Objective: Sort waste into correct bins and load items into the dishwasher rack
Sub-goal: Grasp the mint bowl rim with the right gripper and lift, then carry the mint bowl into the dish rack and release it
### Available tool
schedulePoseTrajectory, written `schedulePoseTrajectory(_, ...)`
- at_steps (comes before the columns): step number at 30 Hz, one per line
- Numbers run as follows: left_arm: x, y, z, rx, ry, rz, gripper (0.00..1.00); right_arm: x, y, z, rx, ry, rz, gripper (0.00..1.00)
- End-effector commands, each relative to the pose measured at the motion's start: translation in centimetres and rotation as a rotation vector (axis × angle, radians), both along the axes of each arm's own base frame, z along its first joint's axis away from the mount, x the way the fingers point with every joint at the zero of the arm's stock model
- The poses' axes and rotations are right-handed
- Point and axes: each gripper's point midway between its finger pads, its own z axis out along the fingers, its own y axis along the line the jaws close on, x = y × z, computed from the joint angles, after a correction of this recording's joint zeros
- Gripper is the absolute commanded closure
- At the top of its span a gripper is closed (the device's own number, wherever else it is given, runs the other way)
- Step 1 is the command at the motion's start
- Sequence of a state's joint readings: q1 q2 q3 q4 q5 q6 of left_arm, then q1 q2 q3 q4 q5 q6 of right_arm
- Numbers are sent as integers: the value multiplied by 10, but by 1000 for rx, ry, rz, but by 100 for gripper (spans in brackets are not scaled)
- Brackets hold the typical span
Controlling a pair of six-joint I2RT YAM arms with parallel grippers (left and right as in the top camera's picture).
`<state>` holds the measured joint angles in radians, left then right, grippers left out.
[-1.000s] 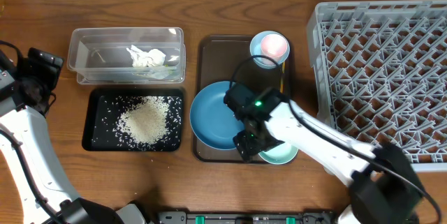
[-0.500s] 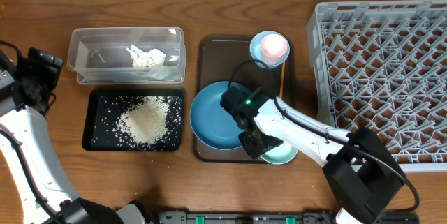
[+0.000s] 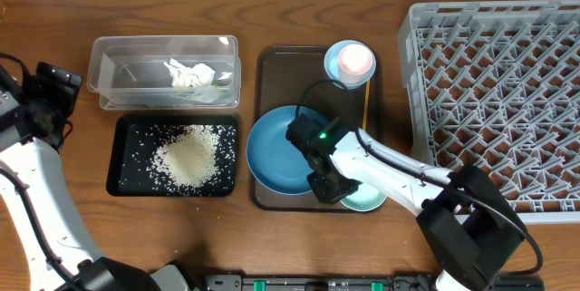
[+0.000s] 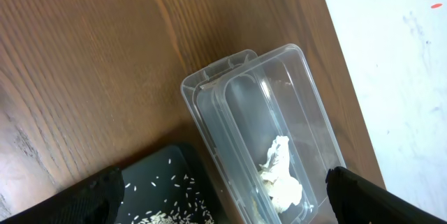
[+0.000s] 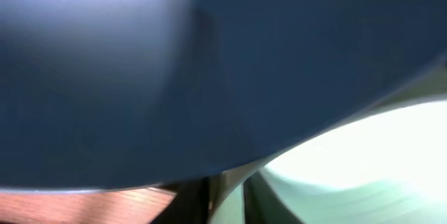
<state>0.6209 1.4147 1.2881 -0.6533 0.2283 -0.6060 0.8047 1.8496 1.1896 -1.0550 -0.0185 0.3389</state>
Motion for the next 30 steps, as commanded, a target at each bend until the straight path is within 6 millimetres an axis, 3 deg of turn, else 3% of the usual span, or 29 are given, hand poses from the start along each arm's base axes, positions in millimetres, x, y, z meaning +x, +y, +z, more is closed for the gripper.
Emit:
schedulePoseTrajectory(1, -2, 3, -2, 4, 10, 12, 6, 0, 8, 5, 22, 2, 0, 96)
schedulePoseTrajectory(9, -2, 3, -2, 4, 10, 12, 5, 15, 13, 49, 53, -29, -11, 99)
schedulePoseTrajectory(15, -2, 3, -2, 4, 10, 12, 6, 57, 11, 111, 188, -177, -28, 99)
schedulePoseTrajectory(18, -2, 3, -2, 4, 10, 12, 5, 91, -12, 151, 258, -294, -96, 99)
schedulePoseTrajectory(23, -2, 3, -2, 4, 10, 12, 5, 149, -77, 202, 419, -476, -245, 99)
schedulePoseTrajectory(26, -2, 3, -2, 4, 10, 12, 5, 173, -113, 218, 572, -526, -303, 99)
schedulePoseTrajectory(30, -2, 3, -2, 4, 10, 12, 5, 194, -143, 234, 856, -569, -316, 99)
